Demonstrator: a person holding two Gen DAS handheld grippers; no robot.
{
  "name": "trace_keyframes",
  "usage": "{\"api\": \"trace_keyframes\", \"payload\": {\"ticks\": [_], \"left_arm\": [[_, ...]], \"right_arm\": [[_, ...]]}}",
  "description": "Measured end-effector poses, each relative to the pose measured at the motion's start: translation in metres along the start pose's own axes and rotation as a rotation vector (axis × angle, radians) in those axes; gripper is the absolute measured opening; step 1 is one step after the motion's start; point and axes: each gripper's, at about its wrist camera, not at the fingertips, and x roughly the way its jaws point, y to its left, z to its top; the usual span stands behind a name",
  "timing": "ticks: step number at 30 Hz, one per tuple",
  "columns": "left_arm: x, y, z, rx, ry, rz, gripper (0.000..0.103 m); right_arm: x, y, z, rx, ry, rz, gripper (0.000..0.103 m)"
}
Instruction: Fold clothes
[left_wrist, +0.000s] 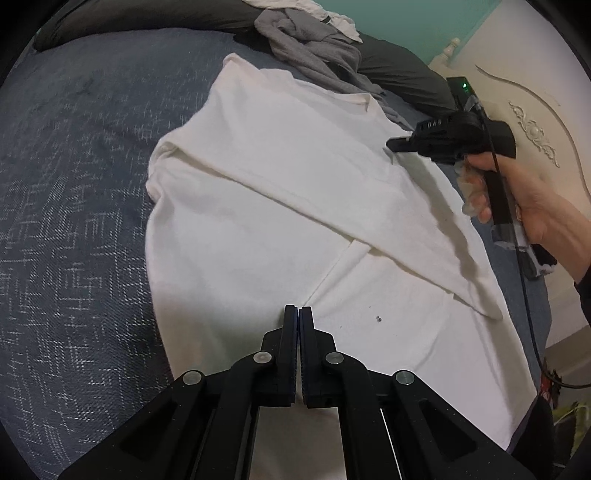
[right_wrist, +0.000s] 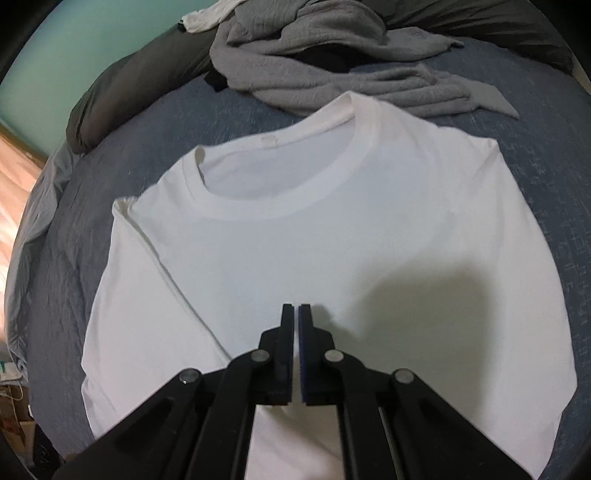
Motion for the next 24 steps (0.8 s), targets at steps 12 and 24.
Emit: {"api": "trace_keyframes", "payload": {"ticks": [12,24], "left_arm": [[-0.016,0.001,0.007,-0.030,-0.067,0.033,0.001],[0.009,-0.038,0.000,0.095,0.003,0.012,0.001]], "right_arm": [[-0.096,-0.061,-0.074,-0.083,-0.082,0.058,0.033],[-0.140,-0.150,-0.213,0.170,-0.010,0.001,0.038]]}}
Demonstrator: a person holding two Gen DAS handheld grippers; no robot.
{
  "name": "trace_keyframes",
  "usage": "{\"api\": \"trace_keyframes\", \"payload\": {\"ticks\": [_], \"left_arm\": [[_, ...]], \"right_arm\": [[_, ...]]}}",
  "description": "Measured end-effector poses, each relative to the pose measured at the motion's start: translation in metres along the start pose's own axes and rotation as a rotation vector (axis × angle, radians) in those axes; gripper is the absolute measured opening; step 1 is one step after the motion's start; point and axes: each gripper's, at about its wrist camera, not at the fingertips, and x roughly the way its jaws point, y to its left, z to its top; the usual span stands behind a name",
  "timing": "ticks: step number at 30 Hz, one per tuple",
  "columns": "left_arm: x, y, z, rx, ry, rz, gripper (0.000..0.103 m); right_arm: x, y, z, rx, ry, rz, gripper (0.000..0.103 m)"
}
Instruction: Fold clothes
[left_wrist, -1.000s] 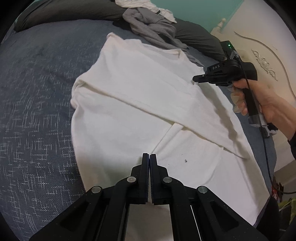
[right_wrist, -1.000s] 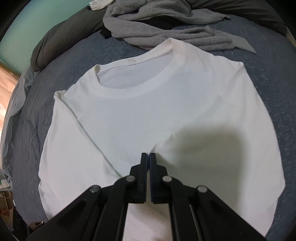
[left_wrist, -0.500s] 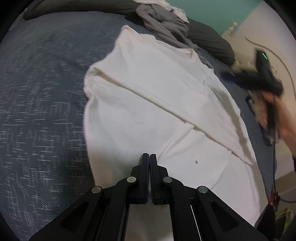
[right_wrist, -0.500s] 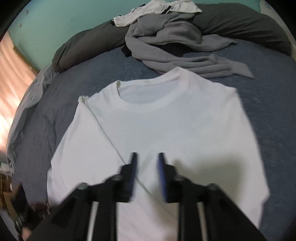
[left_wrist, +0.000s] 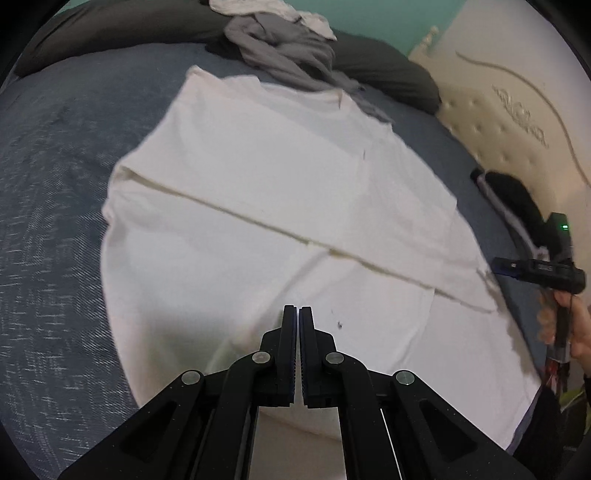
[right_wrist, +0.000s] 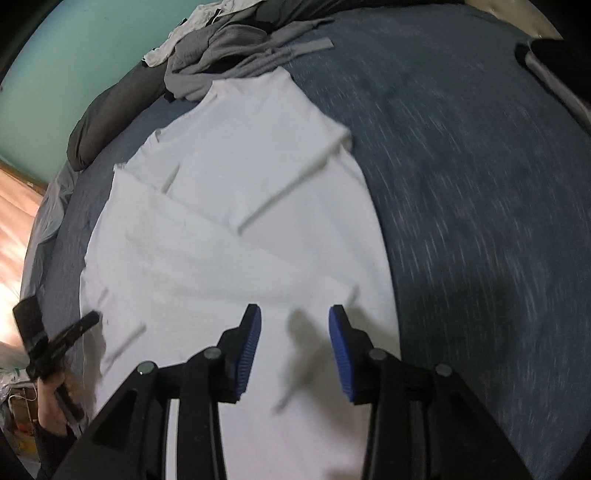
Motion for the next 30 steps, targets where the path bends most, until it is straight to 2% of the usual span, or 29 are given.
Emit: {"api": "trace_keyframes", "payload": {"ticks": [11,14,20,24,30], "left_arm": [[0.005,0.003,-0.004,-0.006,0.026,0.015,0.001],[0.005,0.003,-0.005,-0.009,0.027,0.012,0.001],[0.008,0.003,-0.004,-0.009,0.030,0.009,0.001],[0.000,0.007,-0.008,-0.011,0.031,0.009,0.001],[-0.004,0.005,-0.006,-0.013,0.006,0.015,0.001]], "right_arm": [[0.022,0.017,-0.030,0.015,0.087,-0.001,0.037],[0.023,0.020,-0.030,0.019,0.090,-0.007,0.006],[-0.007,0.041,-0.023,-0.008,-0.001,-0.002,0.003],[-0.053,0.062,-0.011,-0.038,-0.097,0.037,0.003],[-0.108,0.088,0.008,-0.111,-0.193,0.072,0.003]]}}
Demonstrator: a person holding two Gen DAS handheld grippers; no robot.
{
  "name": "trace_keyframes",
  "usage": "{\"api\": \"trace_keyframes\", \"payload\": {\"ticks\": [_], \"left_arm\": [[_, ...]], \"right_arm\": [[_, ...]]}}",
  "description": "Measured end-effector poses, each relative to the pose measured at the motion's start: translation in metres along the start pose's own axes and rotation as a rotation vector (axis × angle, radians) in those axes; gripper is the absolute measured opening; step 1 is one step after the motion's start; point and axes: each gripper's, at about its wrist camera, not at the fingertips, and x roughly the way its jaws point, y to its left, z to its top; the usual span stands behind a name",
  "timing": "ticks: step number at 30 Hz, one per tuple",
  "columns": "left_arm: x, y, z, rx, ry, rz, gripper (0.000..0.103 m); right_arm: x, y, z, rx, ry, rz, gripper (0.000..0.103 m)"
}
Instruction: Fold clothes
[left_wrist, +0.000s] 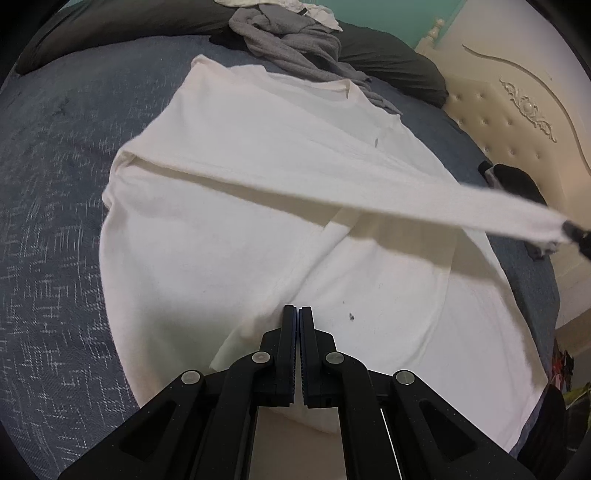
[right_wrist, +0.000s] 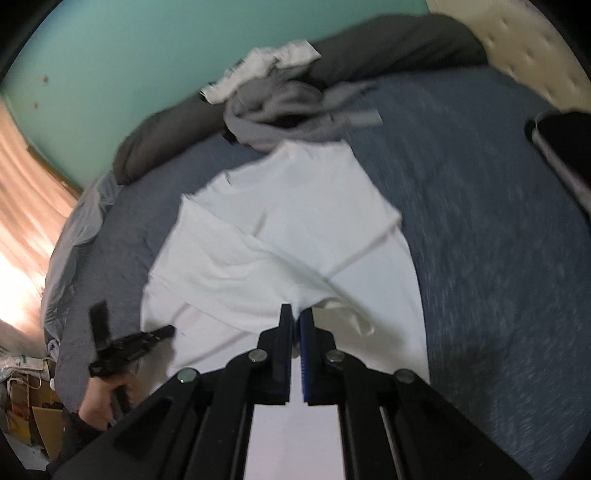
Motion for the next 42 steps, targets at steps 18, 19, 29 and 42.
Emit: {"api": "trace_keyframes", "payload": {"ticks": [18,19,29,42], "left_arm": [[-0.002,0.017,0.002,-0.059,-0.014,0.010,0.001],[-0.002,0.017,0.002,-0.058,-0.015,0.012,0.001],[-0.003,0.022,0.004,-0.072,-0.020,0.018,0.001],[-0.005,0.024,0.008,-0.078,-0.028,0.028,0.002]], "right_arm": [[0.030,-0.002,-0.048,-0.003,0.158,-0.027,0.003],[0.040,-0.008,-0.059,0.016,0.187,-0.028,0.003],[0.078,-0.046,-0.113,0.135,0.323,-0.027,0.006],[0.076,-0.073,-0.082,0.189,0.229,-0.104,0.034]]}}
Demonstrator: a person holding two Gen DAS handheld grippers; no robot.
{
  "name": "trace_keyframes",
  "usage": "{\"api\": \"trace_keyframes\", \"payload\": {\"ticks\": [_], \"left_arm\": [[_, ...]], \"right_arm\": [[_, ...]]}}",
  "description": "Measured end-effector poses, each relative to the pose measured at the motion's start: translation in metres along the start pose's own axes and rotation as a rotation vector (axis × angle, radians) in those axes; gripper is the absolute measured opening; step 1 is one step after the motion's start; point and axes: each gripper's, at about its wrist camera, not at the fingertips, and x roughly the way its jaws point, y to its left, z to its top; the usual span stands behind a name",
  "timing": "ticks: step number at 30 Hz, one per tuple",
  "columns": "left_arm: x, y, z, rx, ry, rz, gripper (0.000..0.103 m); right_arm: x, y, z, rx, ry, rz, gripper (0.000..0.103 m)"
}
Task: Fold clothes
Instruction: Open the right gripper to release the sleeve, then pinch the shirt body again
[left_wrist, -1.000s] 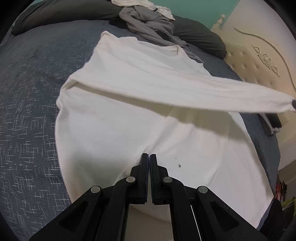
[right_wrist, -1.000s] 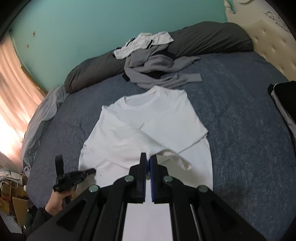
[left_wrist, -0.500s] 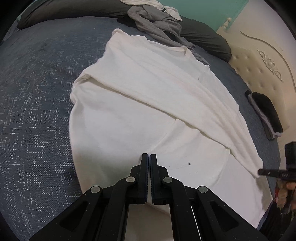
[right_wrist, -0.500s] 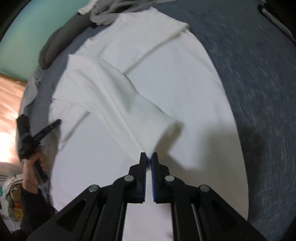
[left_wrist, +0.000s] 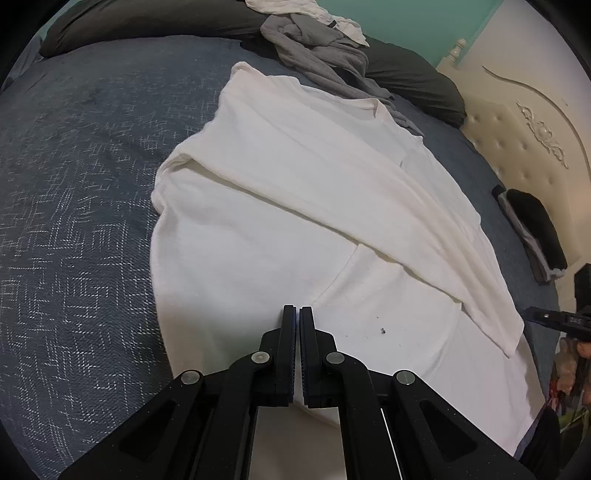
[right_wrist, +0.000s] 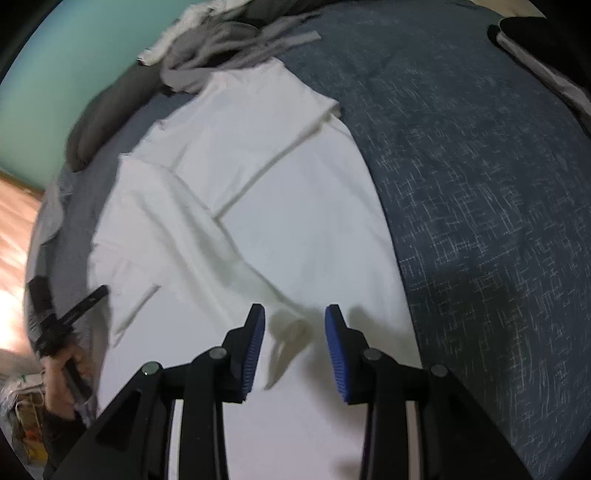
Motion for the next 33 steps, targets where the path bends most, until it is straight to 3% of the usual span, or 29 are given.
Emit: {"api": "trace_keyframes", "payload": {"ticks": [10,14,18,25,33], "left_arm": [[0.002,0.001,0.001,-0.004,0.002,-0.007,0.002],[0.001,0.002,0.000,-0.008,0.000,-0.005,0.002],[0.001,0.001,0.000,-0.005,0.002,-0.005,0.002],[0.002,0.001,0.001,-0.007,0.003,-0.005,0.002],[0.003,0.003,0.000,-0.007,0.004,-0.005,0.002]], "right_arm": [[0.025,0.022,-0.024,-0.119,0.106,0.006,0.034],[0.002,0.018,-0.022,-0.101,0.030,0.022,0.034],[-0.013,-0.003,-0.007,-0.024,-0.048,-0.019,0.034],[0.019,-0.001,-0.007,-0.072,0.064,-0.053,0.034],[0.024,0.014,-0.023,-0.195,0.087,-0.113,0.031]]}}
